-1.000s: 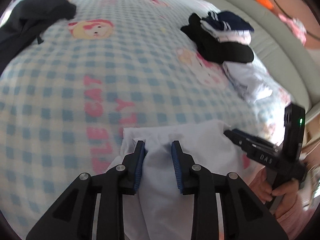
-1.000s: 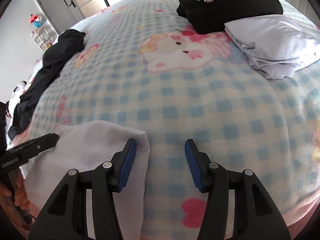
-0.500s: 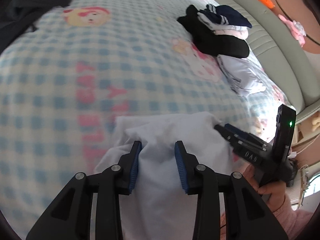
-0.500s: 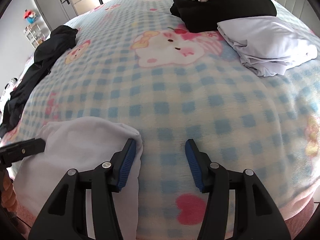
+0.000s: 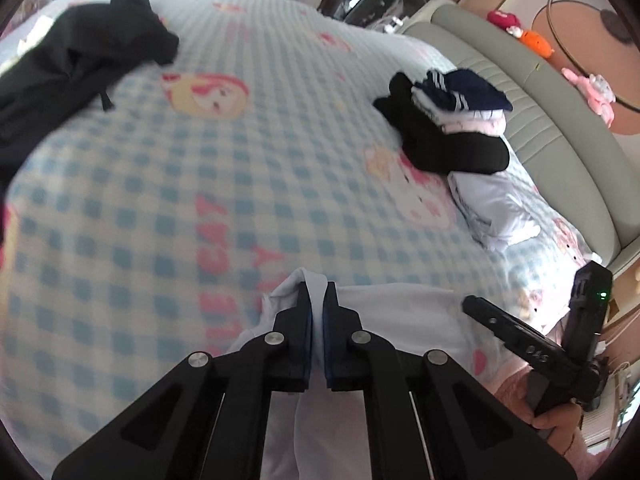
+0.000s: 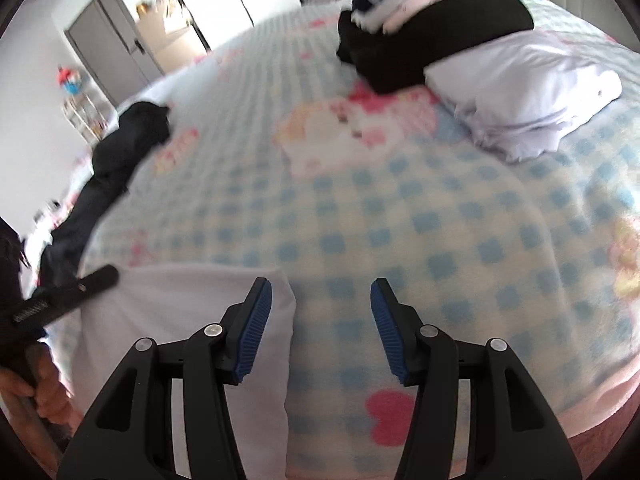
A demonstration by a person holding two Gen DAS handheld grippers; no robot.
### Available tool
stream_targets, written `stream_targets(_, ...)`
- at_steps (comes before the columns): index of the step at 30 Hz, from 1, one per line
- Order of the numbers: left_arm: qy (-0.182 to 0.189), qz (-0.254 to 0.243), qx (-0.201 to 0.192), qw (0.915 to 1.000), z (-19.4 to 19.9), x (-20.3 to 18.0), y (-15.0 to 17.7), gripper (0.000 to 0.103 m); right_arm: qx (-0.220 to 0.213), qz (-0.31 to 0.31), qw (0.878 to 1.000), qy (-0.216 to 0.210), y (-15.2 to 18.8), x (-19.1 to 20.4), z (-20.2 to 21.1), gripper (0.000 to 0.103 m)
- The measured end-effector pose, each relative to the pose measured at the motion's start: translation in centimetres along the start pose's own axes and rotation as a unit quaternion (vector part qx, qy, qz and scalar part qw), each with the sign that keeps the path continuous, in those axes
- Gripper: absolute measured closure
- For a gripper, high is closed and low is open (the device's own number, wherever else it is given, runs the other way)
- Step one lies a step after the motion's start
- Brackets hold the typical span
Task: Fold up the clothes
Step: 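Release the shirt edge with the left gripper and press it flat, then press the folded white shirt flat with both open grippers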
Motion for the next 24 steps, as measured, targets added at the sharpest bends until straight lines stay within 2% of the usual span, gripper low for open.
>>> stream_targets(3, -0.023, -0.004, 0.018, 0.9996, -1.3, 0.7, 0.0, 0.098, -0.002, 0.003, 1.000, 0.011, -0.6, 0.0, -0.5, 0.050)
stream_targets(6, -0.058, -0.009, 0.075, 0.9955, -3.9, 1.4, 0.3, 0.088, 0.050, 0.018, 0.997, 0.059, -0.6, -0.4, -3.6, 0.052)
stream_targets(8, -0.071, -0.019, 0.078, 0.9942, -3.2, 0.9, 0.7, 0.075, 0.052, 0.007, 0.997, 0.049, -0.7, -1.0, -3.4, 0.053)
stream_targets(9, -0.074, -0.024, 0.073, 0.9943, -2.6, 0.6, 1.1, 0.071, 0.036, -0.001, 0.999, 0.036, -0.9, -1.1, -2.4, 0.050)
stream_targets(10, -0.077, -0.028, 0.069, 0.9943, -2.1, 0.2, 1.4, 0.062, 0.021, -0.004, 0.999, 0.025, -0.9, -1.1, -1.3, 0.050)
stream_targets(11, -0.080, -0.032, 0.064, 0.9942, -1.5, -0.1, 1.8, 0.059, 0.018, -0.001, 1.000, 0.020, -0.8, -1.0, -0.7, 0.050)
stream_targets(15, -0.092, -0.049, 0.046, 0.9935, 0.7, -1.5, 3.2, 0.058, 0.021, 0.004, 1.000, 0.001, -0.5, -0.3, 0.2, 0.050)
stream_targets(20, -0.107, -0.070, 0.022, 0.9916, 3.5, -3.2, 4.9, 0.058, 0.052, 0.001, 0.998, -0.023, 1.5, 0.7, 0.5, 0.050)
stream_targets(23, -0.117, -0.069, 0.018, 0.9905, 4.6, -3.0, 6.2, 0.059, 0.057, 0.027, 0.998, -0.011, 3.2, 1.5, 1.3, 0.050)
stream_targets(24, -0.111, -0.064, 0.020, 0.9916, 4.8, -2.8, 6.5, 0.059, 0.059, 0.036, 0.998, -0.007, 3.8, 1.7, 1.5, 0.050)
Point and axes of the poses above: each gripper's, at about its wrist camera, not at the fingertips, and z roughly against the way its jaws point, x to its left, y to its underside, the point moved 1 cm from there along -z, roughly the way its jaws point, and after that the axes turned 2 degrees about -z, right-handed, at the moved point
